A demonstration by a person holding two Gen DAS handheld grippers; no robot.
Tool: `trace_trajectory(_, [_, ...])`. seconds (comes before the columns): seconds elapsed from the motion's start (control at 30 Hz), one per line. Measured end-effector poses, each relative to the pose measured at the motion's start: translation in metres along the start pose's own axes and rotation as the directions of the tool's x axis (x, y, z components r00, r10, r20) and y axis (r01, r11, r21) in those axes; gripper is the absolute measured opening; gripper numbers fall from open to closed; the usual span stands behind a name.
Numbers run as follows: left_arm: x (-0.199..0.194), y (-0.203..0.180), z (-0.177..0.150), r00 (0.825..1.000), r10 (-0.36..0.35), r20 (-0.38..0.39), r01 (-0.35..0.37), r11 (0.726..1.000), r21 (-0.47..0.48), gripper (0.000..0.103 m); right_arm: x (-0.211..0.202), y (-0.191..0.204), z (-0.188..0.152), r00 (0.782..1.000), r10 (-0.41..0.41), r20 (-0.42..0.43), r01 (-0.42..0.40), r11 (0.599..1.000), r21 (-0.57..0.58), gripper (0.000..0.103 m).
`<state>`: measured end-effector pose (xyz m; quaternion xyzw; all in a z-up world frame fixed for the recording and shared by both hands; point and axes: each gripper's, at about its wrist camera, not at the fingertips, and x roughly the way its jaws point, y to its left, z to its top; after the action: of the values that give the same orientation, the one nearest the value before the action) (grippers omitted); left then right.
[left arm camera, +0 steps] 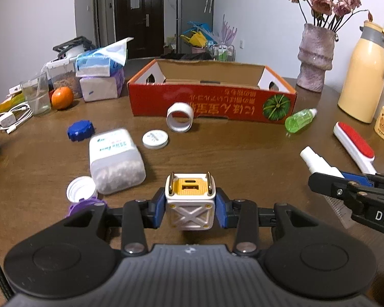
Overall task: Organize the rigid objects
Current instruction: 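Grasp the white plug charger with the left tool and lift it, then carry the charger and spray bottle into the cardboard box with both tools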
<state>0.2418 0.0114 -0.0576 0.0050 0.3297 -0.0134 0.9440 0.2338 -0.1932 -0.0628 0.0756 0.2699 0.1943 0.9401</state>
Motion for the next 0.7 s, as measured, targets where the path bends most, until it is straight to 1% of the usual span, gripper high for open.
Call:
trace_trajectory(0.4, [-0.005,-0.009,0.035,0.997,-0.023,0.069,0.023,1.000,-0.009,0.040,-0.001,-0.003,0.031,0.998,-0.028,0.057,0.028,1.000,-0.006,0.026])
trace_trajectory(0.7, [0.004,-0.015,0.065,0.993,-0.022,0.116,0.025,0.999,-0.024,0.040,0.007,-0.007,0.056,0.994,-0.055,0.092,0.055,0.999,0.002,0.026])
